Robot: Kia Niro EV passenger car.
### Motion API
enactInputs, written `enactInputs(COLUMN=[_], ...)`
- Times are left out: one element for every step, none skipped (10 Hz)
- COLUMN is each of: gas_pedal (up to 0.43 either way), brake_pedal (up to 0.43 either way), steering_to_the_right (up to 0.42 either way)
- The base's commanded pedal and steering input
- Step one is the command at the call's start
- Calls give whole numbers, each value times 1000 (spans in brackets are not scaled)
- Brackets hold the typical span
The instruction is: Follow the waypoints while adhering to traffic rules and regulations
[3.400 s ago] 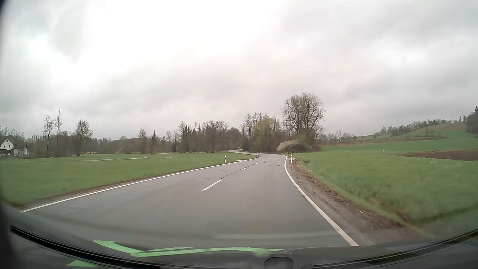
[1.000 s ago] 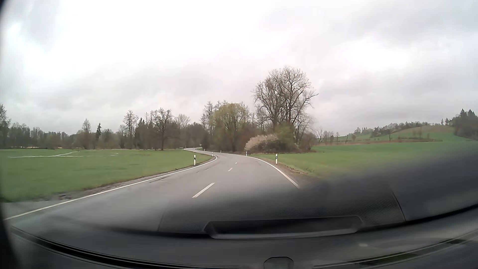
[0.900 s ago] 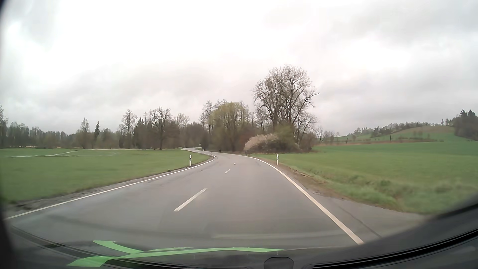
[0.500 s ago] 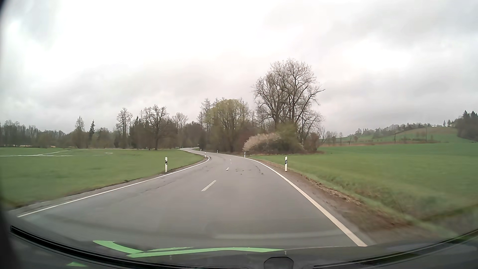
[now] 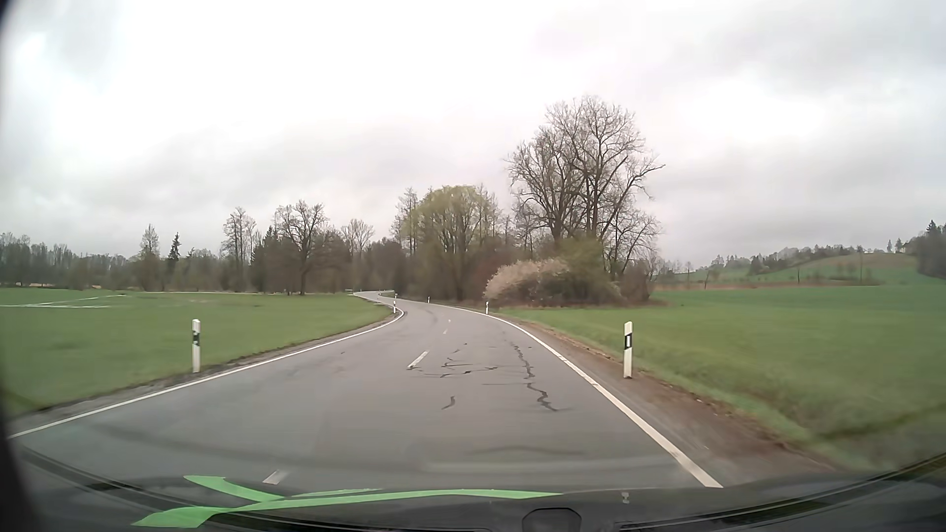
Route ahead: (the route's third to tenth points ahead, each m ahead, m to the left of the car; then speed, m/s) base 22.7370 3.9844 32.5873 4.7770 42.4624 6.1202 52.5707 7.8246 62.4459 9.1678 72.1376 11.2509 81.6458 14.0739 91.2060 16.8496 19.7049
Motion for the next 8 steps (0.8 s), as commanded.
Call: enactInputs(gas_pedal=[118,138,138,150,169,169,169,169], brake_pedal=[0,0,0,0,0,0,0,0], steering_to_the_right=[-13,-14,-15,-16,-17,-17,-18,-18])
